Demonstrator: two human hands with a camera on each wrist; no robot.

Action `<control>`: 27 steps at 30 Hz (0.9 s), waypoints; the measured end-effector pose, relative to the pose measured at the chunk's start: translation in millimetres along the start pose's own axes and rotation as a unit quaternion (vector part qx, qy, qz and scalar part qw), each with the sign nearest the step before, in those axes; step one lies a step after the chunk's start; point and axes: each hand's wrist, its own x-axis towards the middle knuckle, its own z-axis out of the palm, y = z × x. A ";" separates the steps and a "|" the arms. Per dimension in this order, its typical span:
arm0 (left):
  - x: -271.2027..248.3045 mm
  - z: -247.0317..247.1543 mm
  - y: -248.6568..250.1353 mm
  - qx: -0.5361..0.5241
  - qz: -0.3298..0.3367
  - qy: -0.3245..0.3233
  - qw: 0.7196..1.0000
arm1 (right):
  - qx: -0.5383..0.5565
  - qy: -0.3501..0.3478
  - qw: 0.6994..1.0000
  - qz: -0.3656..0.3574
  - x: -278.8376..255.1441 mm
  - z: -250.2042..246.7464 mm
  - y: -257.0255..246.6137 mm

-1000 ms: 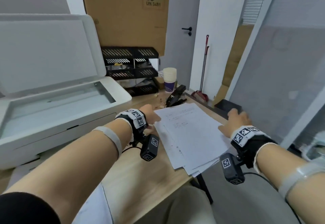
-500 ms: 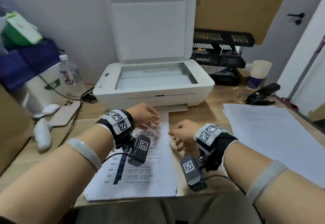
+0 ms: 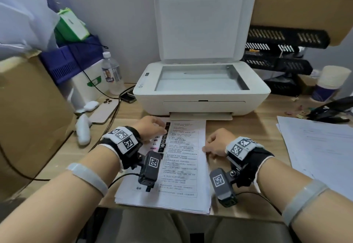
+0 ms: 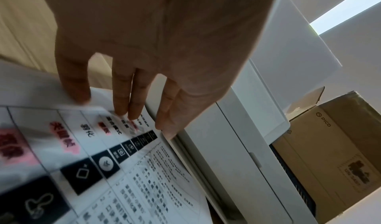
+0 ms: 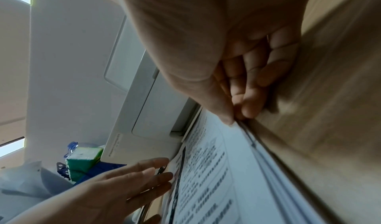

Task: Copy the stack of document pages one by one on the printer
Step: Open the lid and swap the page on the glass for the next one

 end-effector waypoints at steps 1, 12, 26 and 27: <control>1.3 0.3 0.0 0.007 0.004 0.004 1.000 | 0.023 0.001 1.000 -0.002 1.4 0.1 1.5; 0.0 0.6 3.5 0.033 -0.009 0.003 0.999 | -0.016 0.057 0.998 -0.030 6.3 3.2 -1.3; 8.4 7.0 7.1 0.081 0.030 -0.001 0.996 | -0.066 0.002 0.998 -0.017 4.2 -6.1 4.7; 8.1 6.4 7.1 0.085 0.031 0.001 0.996 | -0.071 0.012 0.997 -0.016 4.7 -6.1 6.2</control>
